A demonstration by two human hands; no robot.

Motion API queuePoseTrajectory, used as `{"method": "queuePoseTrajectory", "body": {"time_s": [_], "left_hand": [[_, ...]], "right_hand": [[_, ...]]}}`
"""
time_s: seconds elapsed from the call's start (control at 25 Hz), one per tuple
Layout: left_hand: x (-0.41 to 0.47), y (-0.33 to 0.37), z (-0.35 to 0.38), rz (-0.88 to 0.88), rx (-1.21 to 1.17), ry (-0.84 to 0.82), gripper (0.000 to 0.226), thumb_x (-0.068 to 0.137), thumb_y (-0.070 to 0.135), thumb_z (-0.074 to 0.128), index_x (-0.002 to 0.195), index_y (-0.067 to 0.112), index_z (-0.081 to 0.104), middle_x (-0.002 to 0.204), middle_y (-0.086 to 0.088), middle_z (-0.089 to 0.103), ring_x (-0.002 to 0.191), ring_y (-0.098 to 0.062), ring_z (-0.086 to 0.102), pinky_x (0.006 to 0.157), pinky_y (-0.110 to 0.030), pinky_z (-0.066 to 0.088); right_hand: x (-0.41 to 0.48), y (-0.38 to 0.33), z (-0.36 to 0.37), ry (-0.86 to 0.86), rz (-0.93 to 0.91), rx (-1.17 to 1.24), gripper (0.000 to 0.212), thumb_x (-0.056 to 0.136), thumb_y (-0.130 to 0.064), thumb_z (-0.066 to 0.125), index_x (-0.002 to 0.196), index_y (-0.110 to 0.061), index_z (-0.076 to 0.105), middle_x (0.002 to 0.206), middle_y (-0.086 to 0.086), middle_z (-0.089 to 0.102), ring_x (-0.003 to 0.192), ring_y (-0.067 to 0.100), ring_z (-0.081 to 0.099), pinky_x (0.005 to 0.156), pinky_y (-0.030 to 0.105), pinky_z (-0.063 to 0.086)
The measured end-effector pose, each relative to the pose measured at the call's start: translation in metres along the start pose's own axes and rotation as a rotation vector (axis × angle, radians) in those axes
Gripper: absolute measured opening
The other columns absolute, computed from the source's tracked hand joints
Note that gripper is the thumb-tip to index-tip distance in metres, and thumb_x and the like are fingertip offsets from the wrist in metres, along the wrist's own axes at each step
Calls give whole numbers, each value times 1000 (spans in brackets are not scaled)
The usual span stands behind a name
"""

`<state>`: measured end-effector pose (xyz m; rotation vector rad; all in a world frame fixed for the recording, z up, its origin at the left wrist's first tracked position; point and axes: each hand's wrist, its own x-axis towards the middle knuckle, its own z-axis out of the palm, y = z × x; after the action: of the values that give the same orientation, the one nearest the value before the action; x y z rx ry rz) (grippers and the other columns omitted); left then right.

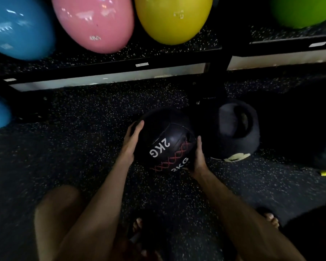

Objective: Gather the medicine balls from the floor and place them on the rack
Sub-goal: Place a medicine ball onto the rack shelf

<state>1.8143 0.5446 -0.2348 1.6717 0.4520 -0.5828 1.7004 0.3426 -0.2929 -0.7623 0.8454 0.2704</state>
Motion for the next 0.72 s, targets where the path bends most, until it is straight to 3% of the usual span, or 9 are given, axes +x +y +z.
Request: {"method": "queuePoseTrajectory", "body": {"time_s": [0.2,0.4,0.6,0.72], "left_hand": [[-135,118,-9,63,-84,-11,84,67,83,64,140,43,50,139,7,57,124,-17,56,105,-39,48],[-278,257,-25,85,-130,-28,84,67,82,66,137,38,57,139,8,60,123,-14,59,109,-39,46],[-384,388,-25,193,-145,-175,68,77,77,64,133,39,61,135,10,64,125,-13,60,112,-43,43],[-430,462,-11,264,-159,-250,63,81,74,61,132,36,62,131,8,66,123,-14,62,110,-43,45]], "right_hand": [[-161,-97,56,-25,-118,-55,83,85,-82,43,143,-24,53,137,3,63,123,23,62,106,47,48],[-340,-194,114,14,-193,-137,82,81,-84,51,142,-29,54,139,2,62,125,23,62,107,50,47],[-485,-284,161,87,-317,-210,81,77,-88,47,137,-35,57,132,-2,67,118,20,65,99,50,53],[-547,-332,182,135,-494,-217,74,82,-84,48,135,-34,59,135,-3,64,125,18,61,108,50,46]]}}
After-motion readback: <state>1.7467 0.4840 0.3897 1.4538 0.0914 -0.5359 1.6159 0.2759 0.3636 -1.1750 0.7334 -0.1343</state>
